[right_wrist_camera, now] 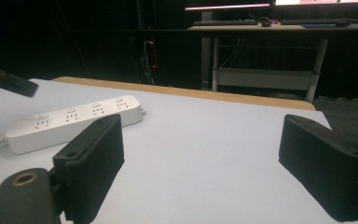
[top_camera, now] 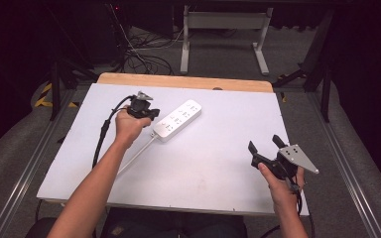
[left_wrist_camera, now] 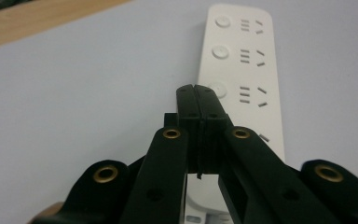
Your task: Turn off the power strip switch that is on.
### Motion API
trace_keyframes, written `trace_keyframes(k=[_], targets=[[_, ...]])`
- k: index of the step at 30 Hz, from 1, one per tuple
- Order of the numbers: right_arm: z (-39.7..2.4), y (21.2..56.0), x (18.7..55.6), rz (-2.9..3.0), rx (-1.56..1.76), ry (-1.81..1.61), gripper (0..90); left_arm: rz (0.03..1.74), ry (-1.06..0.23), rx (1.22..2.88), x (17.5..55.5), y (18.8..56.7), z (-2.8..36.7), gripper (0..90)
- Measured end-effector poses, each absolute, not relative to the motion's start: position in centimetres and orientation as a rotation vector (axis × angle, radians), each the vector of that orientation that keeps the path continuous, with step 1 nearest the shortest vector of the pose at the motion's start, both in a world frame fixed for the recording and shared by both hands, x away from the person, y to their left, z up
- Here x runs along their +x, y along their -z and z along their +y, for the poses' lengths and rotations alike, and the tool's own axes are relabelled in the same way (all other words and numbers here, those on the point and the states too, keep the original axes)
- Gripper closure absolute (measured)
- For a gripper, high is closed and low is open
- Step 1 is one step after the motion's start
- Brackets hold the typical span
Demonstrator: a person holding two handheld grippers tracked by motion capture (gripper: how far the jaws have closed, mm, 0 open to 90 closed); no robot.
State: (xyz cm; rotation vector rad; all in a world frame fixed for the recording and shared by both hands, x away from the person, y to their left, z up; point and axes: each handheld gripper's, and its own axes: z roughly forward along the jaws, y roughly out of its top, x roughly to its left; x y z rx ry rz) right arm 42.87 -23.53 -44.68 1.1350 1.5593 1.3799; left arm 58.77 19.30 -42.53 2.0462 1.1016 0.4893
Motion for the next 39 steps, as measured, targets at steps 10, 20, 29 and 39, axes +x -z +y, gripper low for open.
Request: trace_keyframes(k=[10,20,29,39], targets=[[-23.5,44.7,42.9,1.565,1.129,-1.371,14.7,1.06,-0.597,1.854,54.9,39.2,24.3,90.0],[-23.9,44.8,42.6,1.556,1.147,-1.361,14.8,1.062,-0.751,1.529,48.4,38.1,31.0,90.0],[-23.9,44.8,42.7,1.554,1.152,-1.363,14.9,1.103,-0.884,1.367,43.4,39.0,34.0,90.0],[-23.7,44.8,42.8,1.563,1.143,-1.369,15.0,1.138,-0.987,1.314,42.2,40.8,33.7,90.0]])
